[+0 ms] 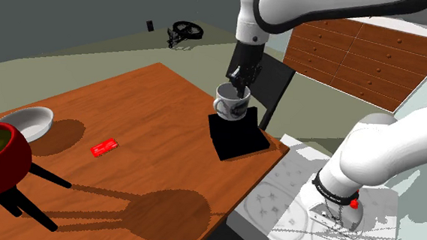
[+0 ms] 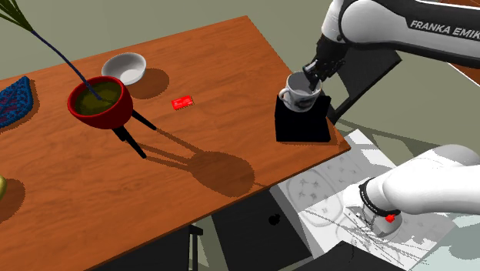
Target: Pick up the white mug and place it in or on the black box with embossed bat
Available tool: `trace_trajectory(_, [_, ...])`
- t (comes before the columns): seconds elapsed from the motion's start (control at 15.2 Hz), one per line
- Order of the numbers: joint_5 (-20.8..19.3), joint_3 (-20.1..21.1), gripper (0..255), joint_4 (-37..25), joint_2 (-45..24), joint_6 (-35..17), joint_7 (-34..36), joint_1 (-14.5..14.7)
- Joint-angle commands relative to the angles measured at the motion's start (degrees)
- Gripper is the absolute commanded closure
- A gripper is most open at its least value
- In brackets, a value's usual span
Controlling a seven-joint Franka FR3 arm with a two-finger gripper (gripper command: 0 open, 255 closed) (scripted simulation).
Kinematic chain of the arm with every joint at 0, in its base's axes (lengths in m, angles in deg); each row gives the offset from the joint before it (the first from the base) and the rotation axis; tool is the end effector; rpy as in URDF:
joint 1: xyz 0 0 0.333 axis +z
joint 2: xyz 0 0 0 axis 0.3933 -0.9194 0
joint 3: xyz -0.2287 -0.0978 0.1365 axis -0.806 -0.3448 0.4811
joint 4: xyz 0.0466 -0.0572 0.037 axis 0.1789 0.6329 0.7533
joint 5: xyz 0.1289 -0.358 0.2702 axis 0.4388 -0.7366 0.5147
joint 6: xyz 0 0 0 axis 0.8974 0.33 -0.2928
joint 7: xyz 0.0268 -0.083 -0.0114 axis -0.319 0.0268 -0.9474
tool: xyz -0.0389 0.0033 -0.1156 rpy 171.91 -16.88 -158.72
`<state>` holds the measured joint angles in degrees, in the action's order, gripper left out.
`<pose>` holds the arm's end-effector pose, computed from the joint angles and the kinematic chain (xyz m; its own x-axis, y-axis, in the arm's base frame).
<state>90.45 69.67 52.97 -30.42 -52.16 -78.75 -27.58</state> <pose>0.4729 0.0659 0.4617 0.9899 -0.1334 -0.0483 -0.1358 -0.9894 -0.0519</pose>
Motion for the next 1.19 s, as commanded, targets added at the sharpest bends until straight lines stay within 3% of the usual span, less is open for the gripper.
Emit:
trace_trajectory(0.0, [-1.1, -2.4, 255, 1.3, 1.9, 0.9, -2.9, -1.0])
trace_trajectory(0.07, [-2.0, -3.9, 255, 1.9, 2.8, 1.4, -4.7, -1.7])
trace_trajectory(1.12, [-1.1, -3.0, 255, 12.8, 0.7, -11.6, -5.4, -1.4])
